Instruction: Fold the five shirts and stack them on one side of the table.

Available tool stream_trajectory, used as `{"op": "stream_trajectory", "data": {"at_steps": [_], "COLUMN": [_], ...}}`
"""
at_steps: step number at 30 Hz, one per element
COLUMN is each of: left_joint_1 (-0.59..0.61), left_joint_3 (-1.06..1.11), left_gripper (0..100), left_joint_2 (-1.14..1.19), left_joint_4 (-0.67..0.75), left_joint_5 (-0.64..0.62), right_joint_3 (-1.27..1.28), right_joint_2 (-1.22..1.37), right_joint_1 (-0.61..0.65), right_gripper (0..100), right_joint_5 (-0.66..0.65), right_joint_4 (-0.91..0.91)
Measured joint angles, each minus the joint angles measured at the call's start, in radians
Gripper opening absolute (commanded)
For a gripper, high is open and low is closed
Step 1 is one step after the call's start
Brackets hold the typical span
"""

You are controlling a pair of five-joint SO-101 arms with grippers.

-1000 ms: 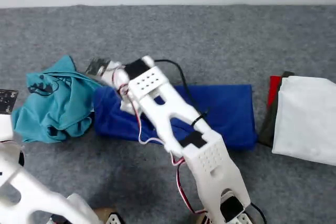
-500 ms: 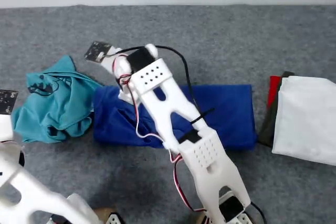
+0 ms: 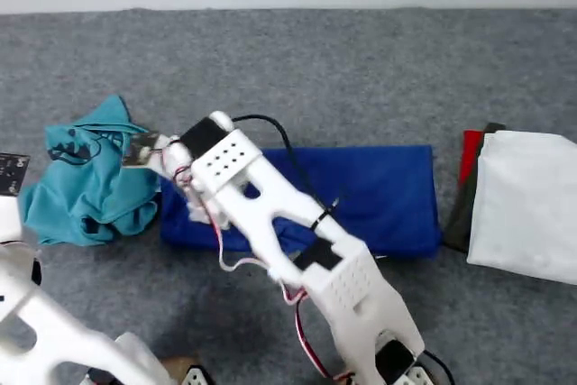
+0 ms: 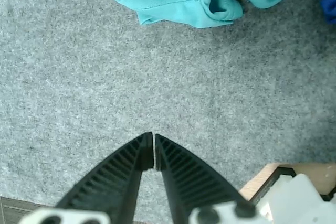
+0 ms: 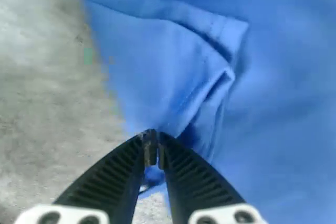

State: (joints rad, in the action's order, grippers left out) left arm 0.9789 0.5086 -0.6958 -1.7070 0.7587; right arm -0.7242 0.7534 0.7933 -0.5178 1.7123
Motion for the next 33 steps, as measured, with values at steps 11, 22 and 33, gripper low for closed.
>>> {"op": "stream_trajectory", "data": {"at_steps": [11,22,33], "left_joint_1": [0.0,0.0,0.0], "left_joint_3": [0.0,0.0,0.0], "left_gripper": [2,2,2], "left_joint_2": [0.0,0.0,0.0], "left_joint_4": [0.003,0.028,0.028], "left_joint_5": [0.0,0.0,0.0], "right_joint_3": [-0.115,-0.328,-0.333], "right_joint_2": [0.089,0.118,0.287], "right_joint_1": [-0.114,-0.017,0.002], "right_gripper": [0.9,1.0,1.1], "right_joint_5": [-0.043,0.003,-0.051], "right_joint_4": [-0.006,0.04,-0.115]}}
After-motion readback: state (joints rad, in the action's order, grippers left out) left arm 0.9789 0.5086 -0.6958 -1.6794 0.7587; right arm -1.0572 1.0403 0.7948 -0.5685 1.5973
